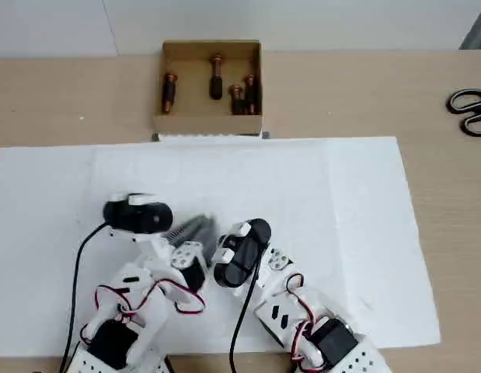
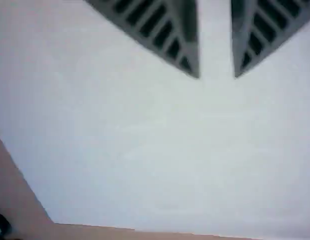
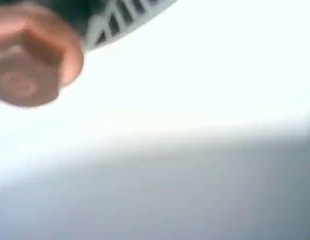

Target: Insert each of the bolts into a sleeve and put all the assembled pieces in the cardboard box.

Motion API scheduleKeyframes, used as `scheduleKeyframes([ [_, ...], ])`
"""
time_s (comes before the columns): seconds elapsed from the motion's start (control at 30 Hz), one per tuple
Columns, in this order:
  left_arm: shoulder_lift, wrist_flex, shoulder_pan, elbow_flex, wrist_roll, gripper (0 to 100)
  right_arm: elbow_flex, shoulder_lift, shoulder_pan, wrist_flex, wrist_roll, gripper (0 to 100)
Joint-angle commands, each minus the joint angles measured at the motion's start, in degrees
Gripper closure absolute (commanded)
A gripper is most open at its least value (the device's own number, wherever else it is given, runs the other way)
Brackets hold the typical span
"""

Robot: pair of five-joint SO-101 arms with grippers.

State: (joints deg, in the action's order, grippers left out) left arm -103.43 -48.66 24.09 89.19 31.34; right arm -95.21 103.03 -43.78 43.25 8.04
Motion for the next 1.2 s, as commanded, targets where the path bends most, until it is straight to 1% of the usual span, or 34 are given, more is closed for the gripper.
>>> scheduleKeyframes([
  [0.0, -0.62, 0.18, -3.34, -2.59, -2.11, 99, 2.2, 0.75, -0.22, -1.19, -0.26, 99.6],
  [0.13, -0.53, 0.18, -7.47, -1.54, -3.43, 99, 2.2, 0.75, 1.36, -1.19, -0.44, 99.6],
  [0.2, -0.53, 0.18, -10.11, -0.04, -4.66, 99, 2.2, 0.84, 4.18, -1.19, -0.35, 99.6],
  [0.33, -0.53, 0.26, -16.26, 2.95, -10.37, 99, 2.73, 0.84, 11.03, -1.19, -0.35, 99.6],
  [0.43, -0.53, 0.26, -19.34, 4.53, -11.78, 99, 3.78, 0.84, 15.69, -1.19, -0.7, 99.6],
  [0.53, -0.53, 0.0, -19.43, 6.99, -12.66, 99, 3.87, 0.84, 19.21, -1.19, -0.88, 99.6],
  [0.67, -0.35, -1.05, -19.69, 7.25, -16.62, 99, 3.78, 0.75, 24.13, -0.48, -4.4, 99.6],
  [0.73, -0.44, -1.76, -19.52, 7.25, -17.05, 99, 3.6, 0.84, 25.63, 0.57, -5.98, 99.6],
  [0.97, -0.44, -1.93, -19.69, 7.25, -16.97, 99, 4.04, 0.75, 28.09, 2.15, -11.16, 99.6],
  [1.17, -0.44, -2.11, -19.69, 7.25, -16.88, 99, 12.75, 0.22, 28.35, 2.42, -11.34, 99.7],
])
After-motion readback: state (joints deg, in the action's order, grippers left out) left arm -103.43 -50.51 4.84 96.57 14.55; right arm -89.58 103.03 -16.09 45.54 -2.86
